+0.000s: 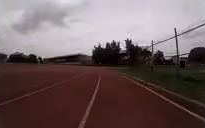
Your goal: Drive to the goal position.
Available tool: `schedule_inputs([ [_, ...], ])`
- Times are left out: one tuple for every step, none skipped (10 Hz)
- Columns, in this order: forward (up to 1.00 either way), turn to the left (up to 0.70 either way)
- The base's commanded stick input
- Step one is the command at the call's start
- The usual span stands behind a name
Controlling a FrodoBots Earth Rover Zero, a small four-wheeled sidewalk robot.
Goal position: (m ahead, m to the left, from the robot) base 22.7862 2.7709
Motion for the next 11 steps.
schedule_inputs([
  [0.45,0.00],
  [0.45,0.00],
  [0.45,0.00],
  [0.45,0.00],
  [0.45,0.00],
  [0.45,0.00],
  [0.45,0.00],
  [0.45,0.00],
  [0.45,0.00],
  [0.52,0.00],
  [0.60,0.00],
])
